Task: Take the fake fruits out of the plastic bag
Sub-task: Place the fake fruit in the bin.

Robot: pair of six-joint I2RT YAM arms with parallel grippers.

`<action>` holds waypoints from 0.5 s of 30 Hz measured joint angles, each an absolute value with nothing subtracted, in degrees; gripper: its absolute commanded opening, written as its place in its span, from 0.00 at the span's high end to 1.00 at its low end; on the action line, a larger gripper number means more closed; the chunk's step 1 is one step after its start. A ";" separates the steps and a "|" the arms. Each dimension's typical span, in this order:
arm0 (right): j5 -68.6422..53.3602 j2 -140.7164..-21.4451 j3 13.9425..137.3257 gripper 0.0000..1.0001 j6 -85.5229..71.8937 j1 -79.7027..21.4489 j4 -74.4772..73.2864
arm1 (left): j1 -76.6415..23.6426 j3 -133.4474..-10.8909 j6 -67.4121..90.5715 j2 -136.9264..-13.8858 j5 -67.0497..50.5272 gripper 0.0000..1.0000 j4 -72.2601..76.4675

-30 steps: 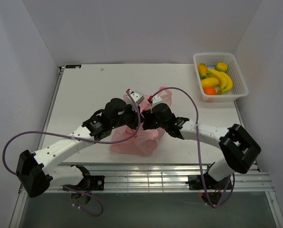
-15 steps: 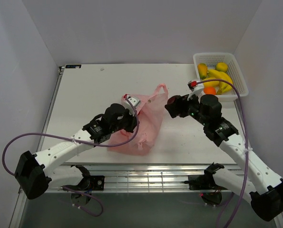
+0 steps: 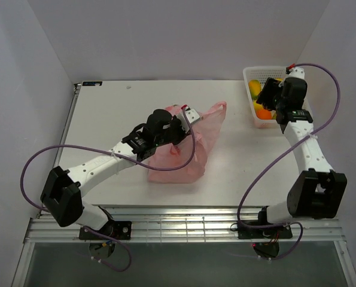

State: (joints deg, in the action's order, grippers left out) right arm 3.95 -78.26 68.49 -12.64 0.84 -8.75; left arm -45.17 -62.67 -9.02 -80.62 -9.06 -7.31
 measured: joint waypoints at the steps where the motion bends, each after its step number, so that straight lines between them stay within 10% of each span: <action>1: 4.97 -81.52 70.70 0.67 -12.27 2.00 -8.58 | -45.08 -63.96 -10.37 -81.82 -10.22 1.00 -7.22; 3: 6.48 -87.02 73.58 0.37 -11.66 4.10 -8.73 | -44.91 -65.82 -12.88 -83.83 -12.53 1.00 -7.29; 6: 8.01 -94.39 77.73 0.02 -11.35 6.28 -9.74 | -44.88 -67.75 -15.27 -85.97 -14.00 0.59 -8.38; 9: 8.60 -100.77 83.00 0.10 -10.61 7.66 -13.17 | -44.95 -69.47 -14.63 -86.87 -12.80 0.08 -10.74; 15: 2.76 -95.24 79.02 0.10 -9.50 6.76 -13.96 | -44.95 -66.72 -6.55 -79.64 -4.71 0.02 -14.44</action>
State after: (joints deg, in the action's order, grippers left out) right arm 2.76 -95.24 79.02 -9.50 6.76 -13.96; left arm -44.95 -66.72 -6.55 -79.64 -4.71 -14.44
